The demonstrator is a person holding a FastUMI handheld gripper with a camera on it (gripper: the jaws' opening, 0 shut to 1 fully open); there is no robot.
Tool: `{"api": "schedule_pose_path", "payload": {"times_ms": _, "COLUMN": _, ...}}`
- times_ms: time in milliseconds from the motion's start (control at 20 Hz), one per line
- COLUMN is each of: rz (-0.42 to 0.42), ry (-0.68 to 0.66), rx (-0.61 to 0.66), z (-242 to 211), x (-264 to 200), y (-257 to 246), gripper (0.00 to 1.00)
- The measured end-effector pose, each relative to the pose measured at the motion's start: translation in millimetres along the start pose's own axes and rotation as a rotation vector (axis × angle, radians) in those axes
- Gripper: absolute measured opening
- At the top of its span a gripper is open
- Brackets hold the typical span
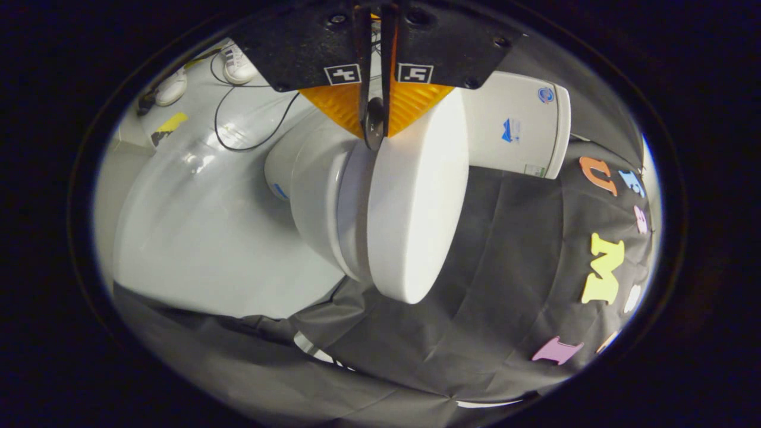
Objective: Open the toilet lid.
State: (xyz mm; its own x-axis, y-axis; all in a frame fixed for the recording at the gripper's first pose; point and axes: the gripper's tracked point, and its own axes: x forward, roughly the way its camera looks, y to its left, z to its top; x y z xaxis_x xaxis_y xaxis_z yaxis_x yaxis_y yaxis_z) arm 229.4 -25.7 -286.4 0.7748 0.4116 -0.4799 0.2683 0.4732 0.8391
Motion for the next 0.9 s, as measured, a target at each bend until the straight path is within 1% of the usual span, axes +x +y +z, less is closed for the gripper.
{"api": "schedule_pose_path", "payload": {"times_ms": 150, "rz": 0.001, "ry": -0.027, "rx": -0.053, "z": 1.5, "x": -9.8, "y": 15.5, "gripper": 0.08}}
{"api": "schedule_pose_path", "payload": {"times_ms": 300, "rz": 0.02, "ry": -0.036, "rx": -0.039, "z": 7.7, "x": -18.5, "y": 29.0, "gripper": 0.06}}
{"api": "schedule_pose_path", "payload": {"times_ms": 350, "rz": 0.008, "ry": -0.039, "rx": -0.036, "z": 6.0, "x": -18.3, "y": 32.7, "gripper": 0.06}}
{"api": "schedule_pose_path", "payload": {"times_ms": 450, "rz": -0.011, "ry": -0.062, "rx": -0.08, "z": 4.6, "x": -21.3, "y": 39.3, "gripper": 0.05}}
{"api": "schedule_pose_path", "payload": {"times_ms": 550, "rz": -0.011, "ry": -0.076, "rx": -0.117, "z": 5.2, "x": -27.1, "y": 47.4, "gripper": 0.05}}
{"api": "schedule_pose_path", "payload": {"times_ms": 900, "rz": -0.028, "ry": -0.107, "rx": -0.176, "z": 4.9, "x": -36.0, "y": 70.3, "gripper": 0.05}}
